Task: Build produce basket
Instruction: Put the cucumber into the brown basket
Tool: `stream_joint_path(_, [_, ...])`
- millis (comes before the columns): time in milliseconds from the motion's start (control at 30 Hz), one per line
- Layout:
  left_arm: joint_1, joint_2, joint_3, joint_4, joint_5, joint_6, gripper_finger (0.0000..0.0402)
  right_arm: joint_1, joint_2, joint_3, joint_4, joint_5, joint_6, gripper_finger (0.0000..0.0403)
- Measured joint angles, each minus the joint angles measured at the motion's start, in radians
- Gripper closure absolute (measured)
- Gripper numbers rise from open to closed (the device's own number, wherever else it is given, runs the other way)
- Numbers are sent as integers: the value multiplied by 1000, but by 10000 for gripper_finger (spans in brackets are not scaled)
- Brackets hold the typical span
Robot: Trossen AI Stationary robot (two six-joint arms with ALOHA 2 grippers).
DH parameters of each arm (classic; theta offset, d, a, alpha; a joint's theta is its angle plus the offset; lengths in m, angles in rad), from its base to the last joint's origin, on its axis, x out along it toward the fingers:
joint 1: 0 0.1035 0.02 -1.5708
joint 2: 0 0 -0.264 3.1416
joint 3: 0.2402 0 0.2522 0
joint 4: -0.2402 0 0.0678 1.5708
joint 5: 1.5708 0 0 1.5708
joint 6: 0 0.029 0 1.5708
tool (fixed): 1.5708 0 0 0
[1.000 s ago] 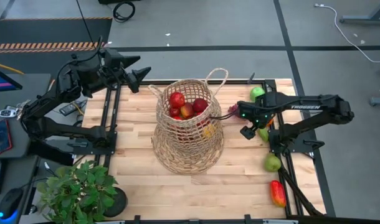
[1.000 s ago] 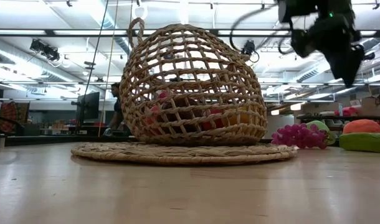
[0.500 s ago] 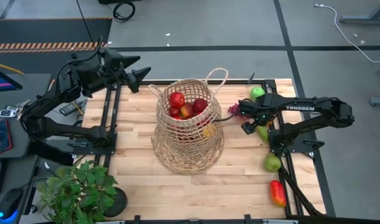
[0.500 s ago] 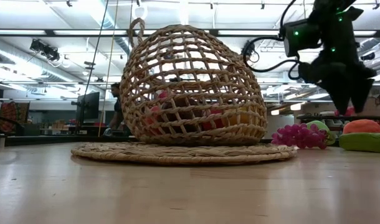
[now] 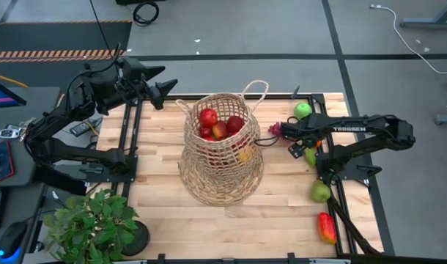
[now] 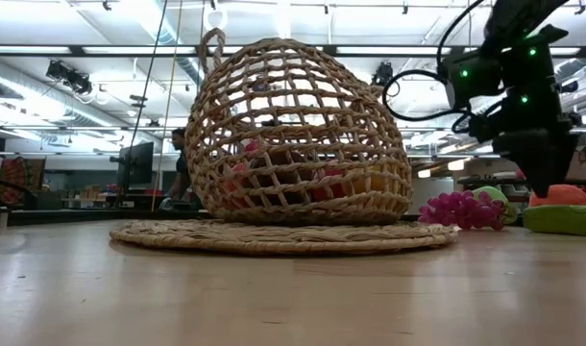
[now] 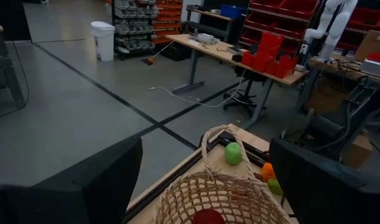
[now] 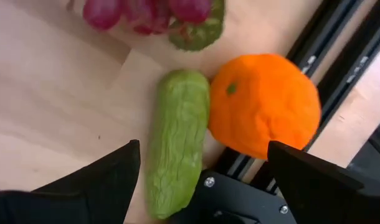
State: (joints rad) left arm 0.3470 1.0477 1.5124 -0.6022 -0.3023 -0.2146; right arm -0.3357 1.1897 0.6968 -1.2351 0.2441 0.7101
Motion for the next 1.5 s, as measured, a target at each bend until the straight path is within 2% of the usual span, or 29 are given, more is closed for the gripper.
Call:
stream_joint_path(400, [0, 0, 0, 0, 0, 1, 44, -21, 149, -2, 64, -135, -161, 49])
stream_joint_path(733, [0, 0, 0, 0, 0, -2, 44, -21, 270, -2, 147, -168, -257, 63])
stream_joint_path(833, [0, 0, 0, 0, 0, -2, 44, -20, 296, -2, 166, -174, -269, 86])
stream_joint_path(967, [0, 0, 0, 0, 0, -3, 44, -20, 316, -2, 185, -193, -281, 135])
stream_joint_path(1233, [0, 0, 0, 0, 0, -4, 44, -20, 275, -1, 191, -291, -288, 234])
stream_joint_path(1367, [0, 0, 0, 6, 0, -4, 44, -20, 218, 26, 158, -350, -288, 253])
stream_joint_path(1500, [0, 0, 0, 6, 0, 2, 44, -20, 152, 81, 97, -357, -296, 247])
